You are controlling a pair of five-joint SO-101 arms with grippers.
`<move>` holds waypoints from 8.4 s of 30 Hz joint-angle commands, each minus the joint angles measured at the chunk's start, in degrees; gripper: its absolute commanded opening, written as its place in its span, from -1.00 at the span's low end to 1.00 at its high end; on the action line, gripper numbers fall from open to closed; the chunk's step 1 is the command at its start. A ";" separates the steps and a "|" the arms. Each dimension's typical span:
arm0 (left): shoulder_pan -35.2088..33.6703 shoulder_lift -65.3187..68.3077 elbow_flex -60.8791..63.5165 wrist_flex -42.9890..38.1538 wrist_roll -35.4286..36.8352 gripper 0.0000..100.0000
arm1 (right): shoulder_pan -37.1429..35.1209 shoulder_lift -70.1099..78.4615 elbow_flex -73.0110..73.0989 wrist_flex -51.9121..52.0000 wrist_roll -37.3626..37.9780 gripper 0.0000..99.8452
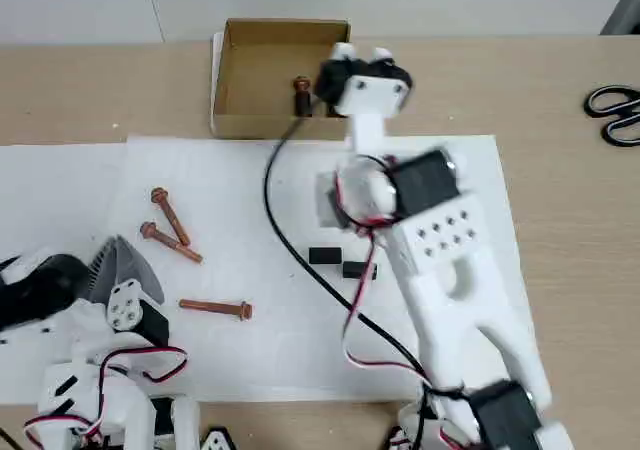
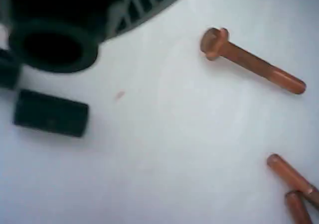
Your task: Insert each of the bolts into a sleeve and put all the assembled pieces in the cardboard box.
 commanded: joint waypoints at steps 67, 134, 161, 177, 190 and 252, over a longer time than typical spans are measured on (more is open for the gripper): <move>-0.26 119.65 -75.03 15.56 9.41 -0.98 | 17.54 -69.85 57.23 -10.51 -0.09 -0.99; -3.87 141.71 -90.07 24.18 5.01 -0.61 | 17.63 -69.85 60.13 -11.38 -0.18 -0.99; -4.04 145.23 -90.07 21.01 5.19 -0.66 | 17.63 -69.85 60.13 -11.38 -0.18 -0.99; -3.87 146.37 -90.33 21.36 5.19 -0.99 | 17.63 -69.85 60.13 -11.38 -0.18 -0.99; -3.60 142.42 -114.15 30.24 5.19 -0.99 | 17.54 -69.85 60.13 -11.38 -0.18 -0.99; 8.09 11.34 -11.82 1.49 10.55 -0.99 | -15.52 -69.93 65.76 -26.24 5.63 -0.99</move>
